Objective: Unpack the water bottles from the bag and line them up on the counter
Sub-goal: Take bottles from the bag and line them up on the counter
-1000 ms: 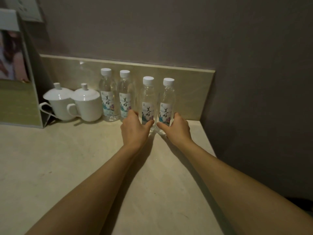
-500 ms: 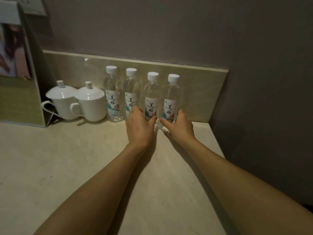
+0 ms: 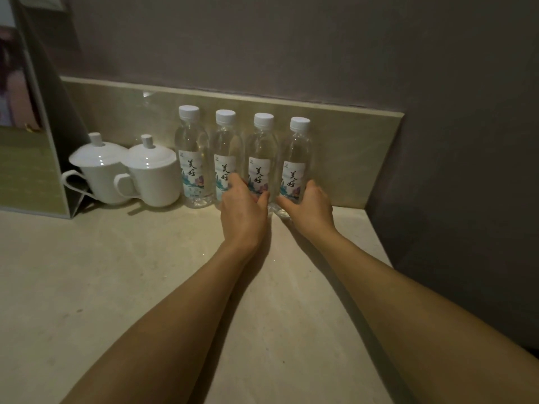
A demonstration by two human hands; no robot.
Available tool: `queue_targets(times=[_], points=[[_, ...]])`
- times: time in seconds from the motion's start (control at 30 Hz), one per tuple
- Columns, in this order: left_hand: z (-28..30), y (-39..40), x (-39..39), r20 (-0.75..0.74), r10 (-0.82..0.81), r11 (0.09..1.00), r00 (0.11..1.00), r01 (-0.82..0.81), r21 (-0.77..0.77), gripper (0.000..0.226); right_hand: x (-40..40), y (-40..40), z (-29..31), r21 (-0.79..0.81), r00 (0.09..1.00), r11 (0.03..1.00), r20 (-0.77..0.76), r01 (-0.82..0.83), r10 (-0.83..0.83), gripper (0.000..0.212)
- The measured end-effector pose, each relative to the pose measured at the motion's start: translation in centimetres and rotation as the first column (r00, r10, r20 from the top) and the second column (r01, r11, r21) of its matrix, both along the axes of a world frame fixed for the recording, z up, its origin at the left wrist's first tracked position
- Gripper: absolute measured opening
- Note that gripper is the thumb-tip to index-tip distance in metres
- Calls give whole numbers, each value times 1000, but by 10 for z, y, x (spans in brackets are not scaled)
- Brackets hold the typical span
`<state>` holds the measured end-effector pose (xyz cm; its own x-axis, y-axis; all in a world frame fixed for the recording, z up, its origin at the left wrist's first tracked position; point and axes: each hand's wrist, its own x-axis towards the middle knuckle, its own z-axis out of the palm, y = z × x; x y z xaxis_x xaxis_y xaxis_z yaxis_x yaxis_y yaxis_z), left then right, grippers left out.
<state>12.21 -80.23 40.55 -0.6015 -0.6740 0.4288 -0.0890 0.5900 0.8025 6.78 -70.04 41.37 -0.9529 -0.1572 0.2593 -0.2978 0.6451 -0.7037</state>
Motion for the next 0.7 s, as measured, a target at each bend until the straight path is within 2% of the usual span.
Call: queue_targets(times=[0.7], points=[[-2,-11,-2,-9,-38,999,999,38,-20,37,4,-4,6,83,1000,996,11,-19,18,56]])
